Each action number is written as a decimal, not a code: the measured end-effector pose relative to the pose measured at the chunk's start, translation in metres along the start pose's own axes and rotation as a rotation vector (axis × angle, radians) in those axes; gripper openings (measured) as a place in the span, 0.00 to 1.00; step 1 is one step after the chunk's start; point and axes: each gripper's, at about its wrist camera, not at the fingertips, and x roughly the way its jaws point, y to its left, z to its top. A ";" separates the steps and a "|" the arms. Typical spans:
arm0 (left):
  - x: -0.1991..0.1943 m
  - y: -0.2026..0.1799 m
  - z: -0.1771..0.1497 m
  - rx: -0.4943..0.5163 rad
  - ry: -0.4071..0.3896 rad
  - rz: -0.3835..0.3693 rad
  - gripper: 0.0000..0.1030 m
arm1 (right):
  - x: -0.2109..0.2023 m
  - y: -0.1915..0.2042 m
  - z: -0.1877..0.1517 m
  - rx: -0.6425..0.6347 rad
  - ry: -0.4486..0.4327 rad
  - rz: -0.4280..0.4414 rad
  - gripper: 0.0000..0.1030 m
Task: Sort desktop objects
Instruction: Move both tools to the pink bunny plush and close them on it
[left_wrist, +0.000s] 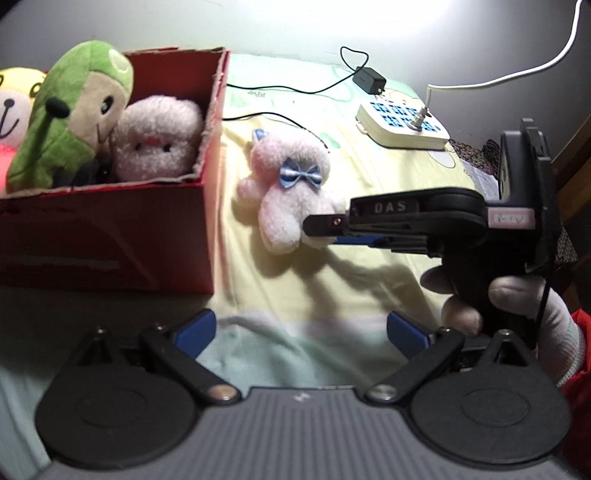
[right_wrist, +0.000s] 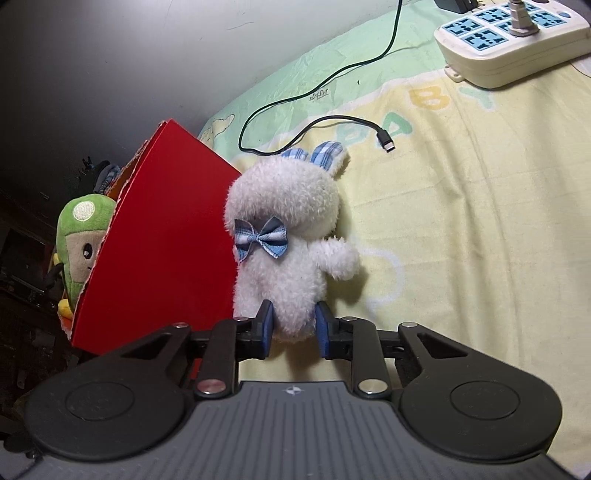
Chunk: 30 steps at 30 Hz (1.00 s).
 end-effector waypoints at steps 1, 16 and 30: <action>0.002 -0.003 0.001 0.010 0.003 -0.009 0.96 | -0.009 -0.006 -0.005 0.009 0.001 0.004 0.24; 0.036 -0.036 0.023 0.077 0.012 -0.065 0.96 | -0.085 -0.066 -0.046 0.190 -0.041 -0.036 0.19; 0.078 -0.046 0.048 0.059 -0.020 0.088 0.96 | -0.039 -0.043 0.014 0.147 -0.090 0.077 0.51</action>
